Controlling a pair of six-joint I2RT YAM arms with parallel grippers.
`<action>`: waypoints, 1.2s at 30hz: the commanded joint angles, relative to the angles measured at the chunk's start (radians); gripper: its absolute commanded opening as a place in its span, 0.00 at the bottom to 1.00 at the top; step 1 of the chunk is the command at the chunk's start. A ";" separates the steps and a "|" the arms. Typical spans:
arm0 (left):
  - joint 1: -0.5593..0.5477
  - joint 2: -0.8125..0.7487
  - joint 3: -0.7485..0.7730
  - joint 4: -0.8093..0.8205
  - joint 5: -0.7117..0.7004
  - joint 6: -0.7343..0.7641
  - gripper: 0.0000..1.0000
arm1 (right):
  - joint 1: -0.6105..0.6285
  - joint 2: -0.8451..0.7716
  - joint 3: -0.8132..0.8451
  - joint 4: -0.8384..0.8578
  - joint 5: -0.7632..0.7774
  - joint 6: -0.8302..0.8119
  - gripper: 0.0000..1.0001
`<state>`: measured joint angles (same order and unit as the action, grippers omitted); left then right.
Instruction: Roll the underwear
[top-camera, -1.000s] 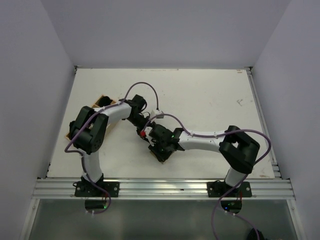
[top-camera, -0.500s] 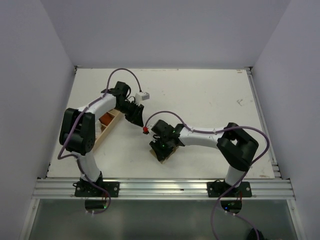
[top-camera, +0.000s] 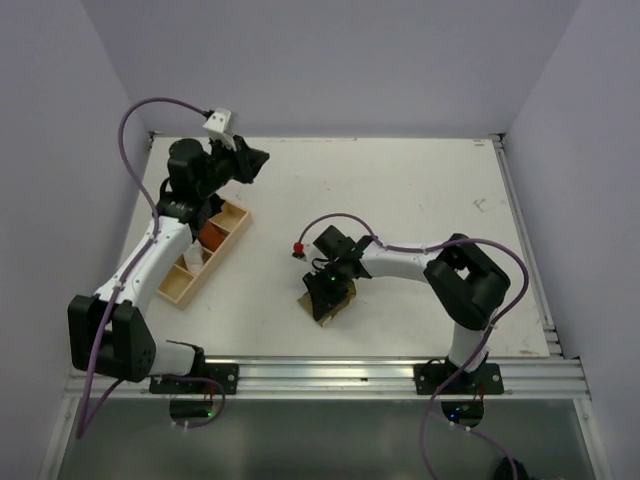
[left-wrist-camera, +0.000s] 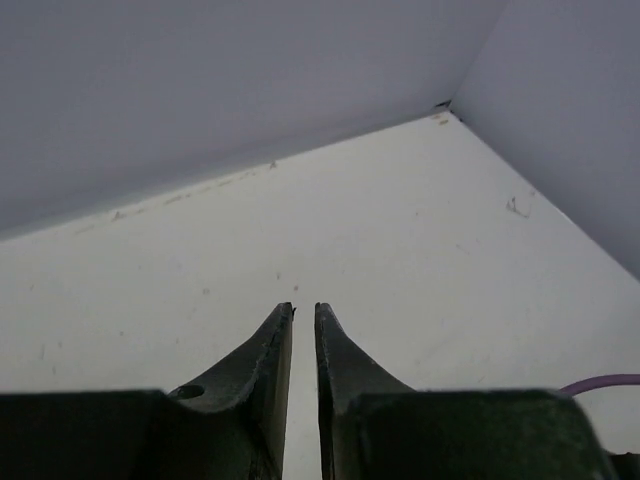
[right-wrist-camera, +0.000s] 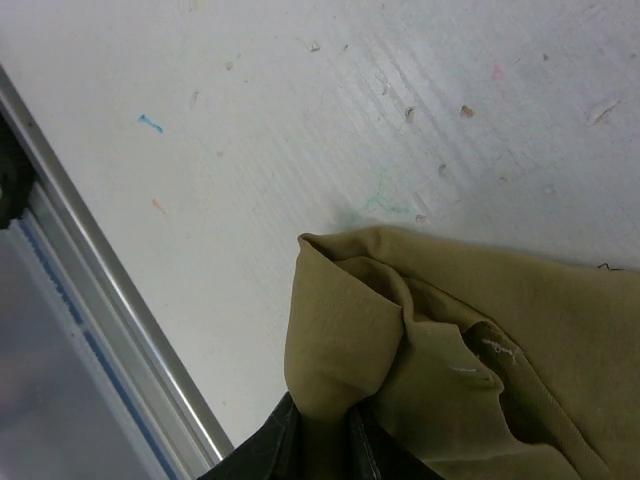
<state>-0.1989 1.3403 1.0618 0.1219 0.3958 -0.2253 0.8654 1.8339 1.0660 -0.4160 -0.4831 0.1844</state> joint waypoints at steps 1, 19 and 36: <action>0.024 0.150 0.110 0.163 0.150 -0.131 0.18 | -0.042 0.087 -0.029 0.022 -0.067 -0.051 0.12; -0.040 0.258 0.126 -0.594 0.282 0.380 0.00 | -0.249 0.264 -0.040 0.155 -0.485 -0.017 0.14; -0.370 0.278 -0.091 -0.597 0.343 0.820 0.33 | -0.301 0.381 0.055 0.052 -0.603 -0.010 0.14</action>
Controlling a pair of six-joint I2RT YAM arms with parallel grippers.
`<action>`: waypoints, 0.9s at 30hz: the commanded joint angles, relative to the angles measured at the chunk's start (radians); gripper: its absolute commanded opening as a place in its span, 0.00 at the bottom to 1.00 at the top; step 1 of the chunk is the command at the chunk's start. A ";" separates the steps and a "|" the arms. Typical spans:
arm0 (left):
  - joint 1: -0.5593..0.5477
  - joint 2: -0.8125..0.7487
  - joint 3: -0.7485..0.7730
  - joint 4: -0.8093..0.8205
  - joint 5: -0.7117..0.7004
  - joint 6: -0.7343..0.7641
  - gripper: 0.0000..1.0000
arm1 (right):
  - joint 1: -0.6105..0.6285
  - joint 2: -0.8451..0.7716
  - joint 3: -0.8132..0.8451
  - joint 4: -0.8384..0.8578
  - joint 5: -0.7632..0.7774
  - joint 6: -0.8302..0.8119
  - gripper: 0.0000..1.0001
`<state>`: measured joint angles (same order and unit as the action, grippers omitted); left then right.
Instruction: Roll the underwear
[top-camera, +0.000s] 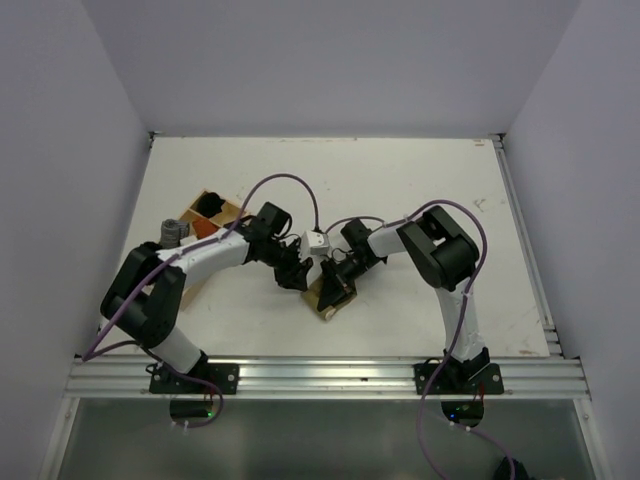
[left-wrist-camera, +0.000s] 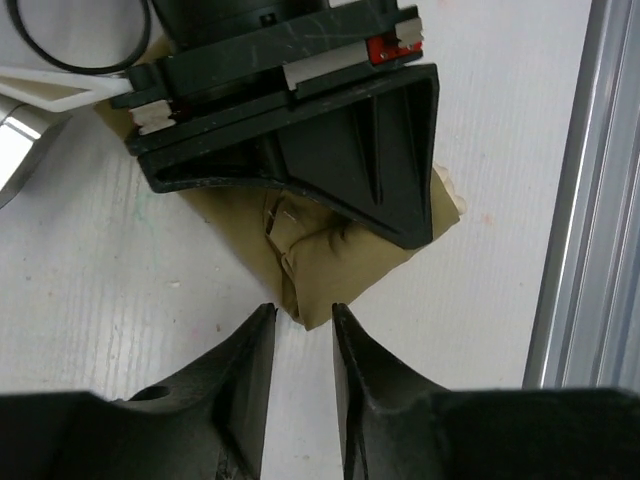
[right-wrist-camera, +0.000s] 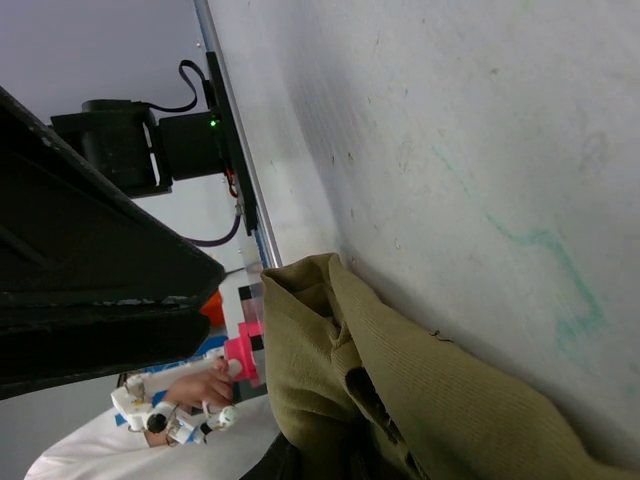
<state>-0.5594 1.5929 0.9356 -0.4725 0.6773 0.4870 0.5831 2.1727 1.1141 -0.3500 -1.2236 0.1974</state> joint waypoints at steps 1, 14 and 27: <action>-0.014 0.033 0.045 -0.018 0.071 0.136 0.34 | -0.019 0.041 0.007 -0.014 0.141 -0.026 0.15; -0.030 0.125 0.115 -0.198 0.215 0.484 0.54 | -0.029 0.044 0.029 -0.058 0.134 -0.053 0.15; -0.077 0.213 0.143 -0.141 0.186 0.551 0.57 | -0.029 0.047 0.001 -0.032 0.124 -0.042 0.14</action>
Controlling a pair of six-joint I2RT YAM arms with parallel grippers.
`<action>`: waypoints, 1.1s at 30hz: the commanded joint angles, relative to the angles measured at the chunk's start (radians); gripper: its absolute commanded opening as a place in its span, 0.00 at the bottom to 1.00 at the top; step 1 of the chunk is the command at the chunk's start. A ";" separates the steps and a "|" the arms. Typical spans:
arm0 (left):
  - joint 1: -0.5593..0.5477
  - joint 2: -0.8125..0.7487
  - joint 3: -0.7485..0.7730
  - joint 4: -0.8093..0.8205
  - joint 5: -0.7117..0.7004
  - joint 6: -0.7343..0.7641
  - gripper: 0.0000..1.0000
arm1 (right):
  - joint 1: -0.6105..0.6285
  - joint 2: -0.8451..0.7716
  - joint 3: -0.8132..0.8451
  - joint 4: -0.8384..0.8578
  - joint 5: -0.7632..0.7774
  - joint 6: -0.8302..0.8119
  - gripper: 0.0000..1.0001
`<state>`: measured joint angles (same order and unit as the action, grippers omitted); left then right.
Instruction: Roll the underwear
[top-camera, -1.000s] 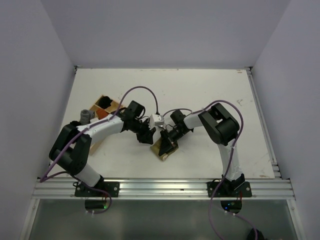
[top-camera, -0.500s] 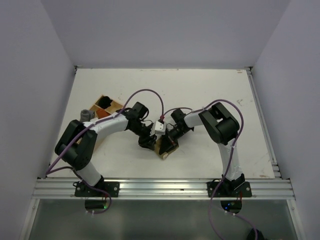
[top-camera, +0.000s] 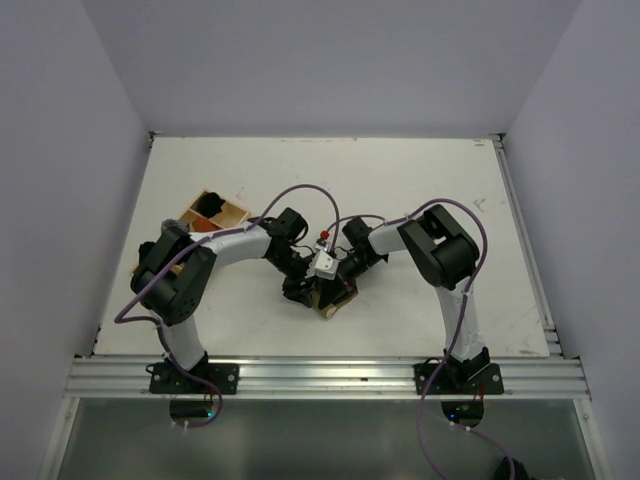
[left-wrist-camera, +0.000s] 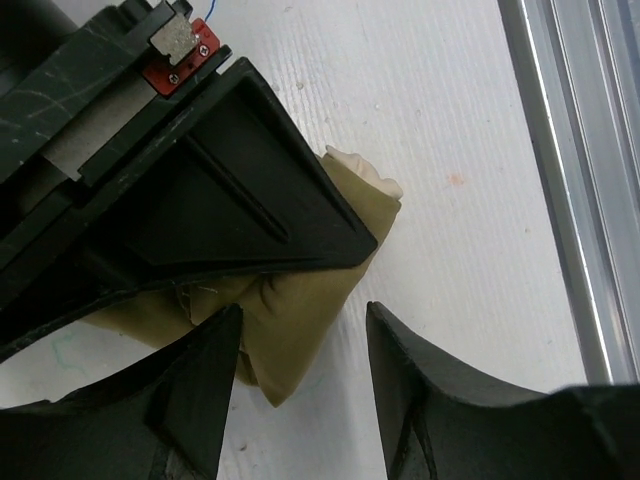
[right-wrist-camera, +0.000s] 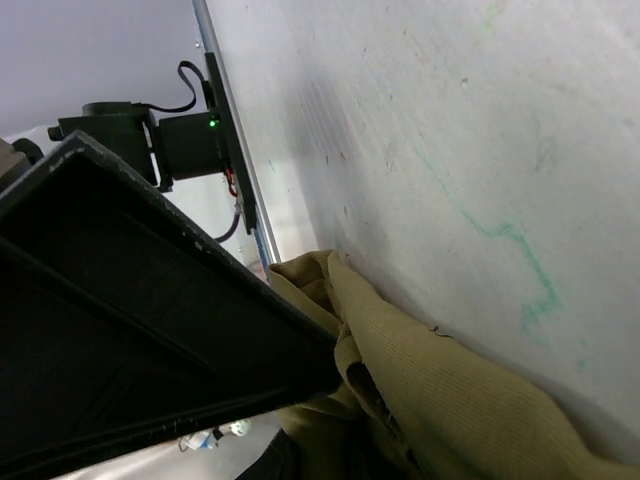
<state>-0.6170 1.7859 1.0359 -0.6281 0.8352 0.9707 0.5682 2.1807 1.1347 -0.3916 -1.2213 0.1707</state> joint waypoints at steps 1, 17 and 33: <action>-0.024 0.033 0.050 0.010 0.030 0.072 0.55 | -0.013 0.040 -0.019 0.007 0.120 -0.016 0.14; -0.027 0.316 0.363 -0.401 0.145 0.286 0.03 | -0.042 -0.166 -0.068 -0.047 0.298 0.056 0.41; -0.029 0.426 0.503 -0.433 0.091 0.174 0.01 | -0.074 -0.669 -0.260 -0.190 1.042 0.407 0.47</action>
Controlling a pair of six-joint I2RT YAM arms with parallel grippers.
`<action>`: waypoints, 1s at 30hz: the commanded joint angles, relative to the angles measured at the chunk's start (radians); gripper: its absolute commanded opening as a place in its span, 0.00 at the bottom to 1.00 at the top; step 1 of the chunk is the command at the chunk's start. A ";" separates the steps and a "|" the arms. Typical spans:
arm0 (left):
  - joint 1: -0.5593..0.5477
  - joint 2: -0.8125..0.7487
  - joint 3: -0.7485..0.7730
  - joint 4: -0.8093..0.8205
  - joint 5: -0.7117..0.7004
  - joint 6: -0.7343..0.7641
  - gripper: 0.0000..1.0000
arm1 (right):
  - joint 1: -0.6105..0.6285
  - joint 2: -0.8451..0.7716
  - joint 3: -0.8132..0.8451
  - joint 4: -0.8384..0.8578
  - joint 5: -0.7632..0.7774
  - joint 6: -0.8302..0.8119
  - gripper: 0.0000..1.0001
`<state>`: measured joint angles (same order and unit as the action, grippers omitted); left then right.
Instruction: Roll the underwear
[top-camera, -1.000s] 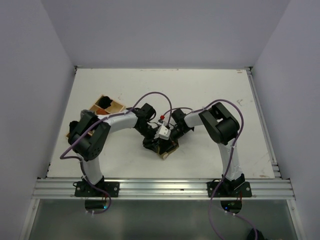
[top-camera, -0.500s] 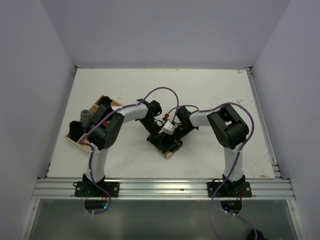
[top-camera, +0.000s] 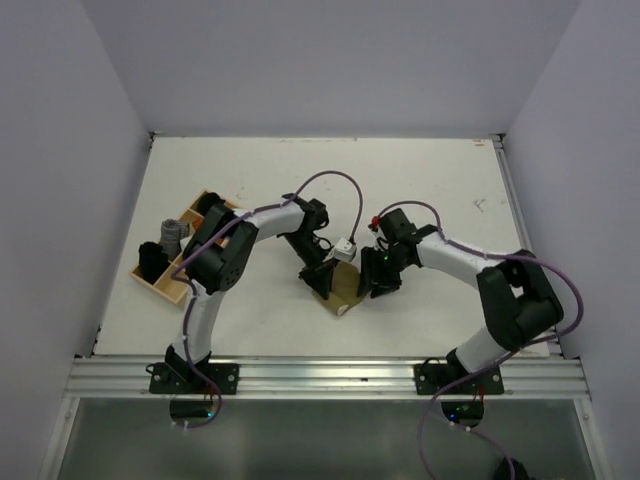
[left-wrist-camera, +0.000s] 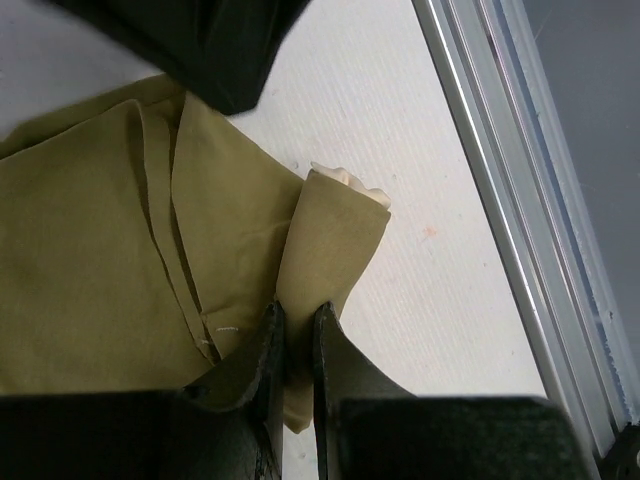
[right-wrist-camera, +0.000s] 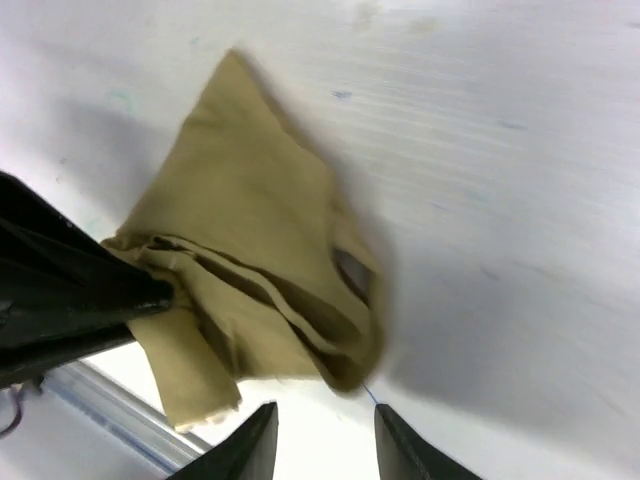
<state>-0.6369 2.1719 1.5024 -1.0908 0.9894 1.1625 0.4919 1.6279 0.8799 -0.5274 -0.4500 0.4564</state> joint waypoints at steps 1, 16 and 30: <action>-0.009 0.043 0.044 0.031 -0.067 -0.029 0.01 | 0.005 -0.191 -0.004 -0.087 0.316 0.143 0.47; -0.015 0.115 0.173 -0.054 -0.063 -0.133 0.04 | 0.568 -0.439 0.079 -0.080 0.878 0.055 0.48; -0.024 0.131 0.159 -0.055 -0.052 -0.152 0.05 | 0.642 -0.018 0.229 -0.054 0.751 -0.401 0.50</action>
<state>-0.6487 2.2688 1.6524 -1.1698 0.9794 1.0050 1.1316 1.5669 1.0447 -0.5911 0.3050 0.1883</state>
